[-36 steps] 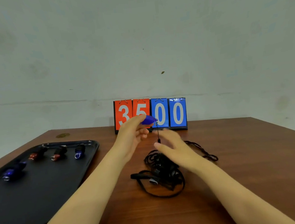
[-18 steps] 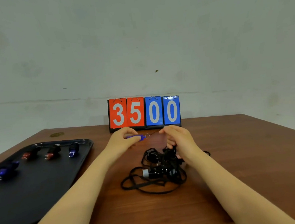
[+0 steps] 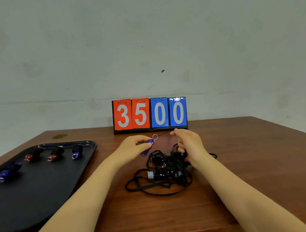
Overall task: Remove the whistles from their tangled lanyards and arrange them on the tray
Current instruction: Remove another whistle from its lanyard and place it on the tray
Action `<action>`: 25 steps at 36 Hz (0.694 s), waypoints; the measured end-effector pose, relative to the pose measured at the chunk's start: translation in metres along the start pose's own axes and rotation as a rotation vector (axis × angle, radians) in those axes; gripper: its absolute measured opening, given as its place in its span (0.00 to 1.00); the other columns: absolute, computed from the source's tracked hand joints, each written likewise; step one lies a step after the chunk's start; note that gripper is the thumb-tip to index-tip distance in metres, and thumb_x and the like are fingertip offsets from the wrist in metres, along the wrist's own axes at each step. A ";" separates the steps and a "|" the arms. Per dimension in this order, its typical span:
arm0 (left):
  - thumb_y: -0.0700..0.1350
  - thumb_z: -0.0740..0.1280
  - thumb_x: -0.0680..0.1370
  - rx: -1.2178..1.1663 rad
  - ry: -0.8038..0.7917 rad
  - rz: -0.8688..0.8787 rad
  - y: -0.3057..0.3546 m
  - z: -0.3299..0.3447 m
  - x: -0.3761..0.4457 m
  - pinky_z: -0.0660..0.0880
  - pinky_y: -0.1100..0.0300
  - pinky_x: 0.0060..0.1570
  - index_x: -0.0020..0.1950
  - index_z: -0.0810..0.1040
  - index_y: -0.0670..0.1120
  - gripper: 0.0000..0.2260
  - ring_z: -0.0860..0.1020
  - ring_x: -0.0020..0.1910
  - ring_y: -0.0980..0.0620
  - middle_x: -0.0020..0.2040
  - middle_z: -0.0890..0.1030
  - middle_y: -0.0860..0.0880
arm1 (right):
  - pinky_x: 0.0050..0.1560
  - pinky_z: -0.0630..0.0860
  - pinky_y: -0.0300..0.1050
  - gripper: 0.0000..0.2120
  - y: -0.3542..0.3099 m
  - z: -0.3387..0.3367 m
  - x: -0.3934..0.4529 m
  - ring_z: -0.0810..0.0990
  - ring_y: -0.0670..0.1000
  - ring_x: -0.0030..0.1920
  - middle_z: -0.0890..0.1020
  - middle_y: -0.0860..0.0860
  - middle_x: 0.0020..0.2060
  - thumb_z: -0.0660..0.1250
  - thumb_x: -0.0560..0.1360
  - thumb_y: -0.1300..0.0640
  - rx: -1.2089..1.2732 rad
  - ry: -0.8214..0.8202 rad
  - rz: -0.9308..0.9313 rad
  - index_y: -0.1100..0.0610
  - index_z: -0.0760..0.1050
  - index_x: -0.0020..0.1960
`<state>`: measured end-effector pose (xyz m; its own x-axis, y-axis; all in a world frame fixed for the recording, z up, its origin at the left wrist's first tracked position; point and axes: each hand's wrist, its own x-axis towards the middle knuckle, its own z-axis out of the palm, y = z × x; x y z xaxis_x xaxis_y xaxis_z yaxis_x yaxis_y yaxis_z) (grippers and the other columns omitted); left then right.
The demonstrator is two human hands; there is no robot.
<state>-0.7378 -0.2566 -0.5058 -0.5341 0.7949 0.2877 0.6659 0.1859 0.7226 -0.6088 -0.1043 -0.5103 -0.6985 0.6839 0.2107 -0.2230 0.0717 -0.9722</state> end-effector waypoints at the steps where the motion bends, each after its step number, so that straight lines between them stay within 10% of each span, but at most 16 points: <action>1: 0.46 0.64 0.80 -0.045 0.001 -0.002 0.001 0.000 -0.001 0.72 0.69 0.45 0.59 0.76 0.54 0.08 0.75 0.52 0.60 0.53 0.77 0.58 | 0.25 0.63 0.35 0.10 0.000 0.000 0.000 0.63 0.43 0.25 0.67 0.46 0.25 0.62 0.80 0.55 -0.028 0.007 -0.015 0.57 0.80 0.49; 14: 0.35 0.62 0.80 -1.161 0.058 -0.118 0.028 0.012 -0.002 0.82 0.54 0.48 0.56 0.75 0.38 0.07 0.84 0.47 0.48 0.49 0.81 0.42 | 0.50 0.76 0.40 0.08 0.021 0.008 0.002 0.79 0.41 0.45 0.82 0.42 0.43 0.62 0.80 0.52 -0.822 -0.188 -0.452 0.49 0.80 0.53; 25: 0.44 0.66 0.80 -0.847 0.268 -0.132 0.017 0.019 -0.003 0.79 0.64 0.41 0.58 0.80 0.44 0.09 0.83 0.44 0.53 0.49 0.84 0.44 | 0.46 0.74 0.41 0.11 0.021 0.020 -0.007 0.77 0.43 0.45 0.81 0.45 0.45 0.60 0.81 0.52 -0.896 -0.379 -0.519 0.51 0.78 0.59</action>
<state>-0.7148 -0.2447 -0.5067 -0.7534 0.6161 0.2299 0.0394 -0.3067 0.9510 -0.6217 -0.1219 -0.5301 -0.8600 0.1620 0.4839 -0.0833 0.8910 -0.4463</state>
